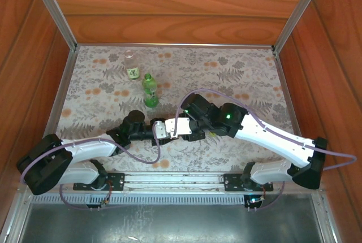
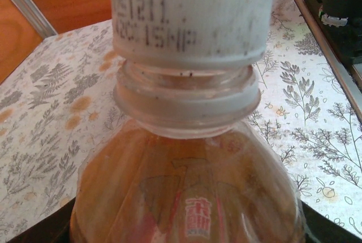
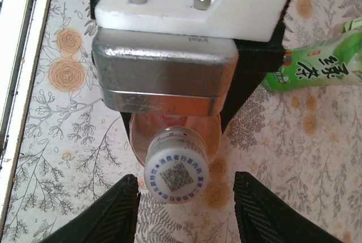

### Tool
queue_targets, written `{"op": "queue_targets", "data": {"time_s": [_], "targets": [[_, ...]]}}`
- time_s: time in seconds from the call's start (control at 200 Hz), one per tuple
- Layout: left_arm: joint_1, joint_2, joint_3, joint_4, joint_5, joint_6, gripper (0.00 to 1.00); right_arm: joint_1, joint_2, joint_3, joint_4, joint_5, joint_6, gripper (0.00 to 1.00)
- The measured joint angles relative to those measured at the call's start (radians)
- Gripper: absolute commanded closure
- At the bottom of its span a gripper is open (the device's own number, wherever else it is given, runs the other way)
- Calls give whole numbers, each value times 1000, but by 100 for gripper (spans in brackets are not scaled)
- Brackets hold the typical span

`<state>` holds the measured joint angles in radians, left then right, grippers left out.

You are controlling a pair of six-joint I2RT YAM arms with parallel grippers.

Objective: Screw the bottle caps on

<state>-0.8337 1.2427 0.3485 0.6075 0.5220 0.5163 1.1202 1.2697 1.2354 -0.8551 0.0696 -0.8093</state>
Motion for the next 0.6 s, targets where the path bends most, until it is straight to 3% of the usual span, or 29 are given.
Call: {"op": "queue_targets", "data": {"time_s": [0.21, 0.6], "targets": [[0, -3, 0, -4, 3, 4, 42, 0, 25, 0, 2, -19, -5, 56], [0, -14, 0, -8, -5, 5, 42, 0, 31, 0, 7, -9, 17, 85]]}}
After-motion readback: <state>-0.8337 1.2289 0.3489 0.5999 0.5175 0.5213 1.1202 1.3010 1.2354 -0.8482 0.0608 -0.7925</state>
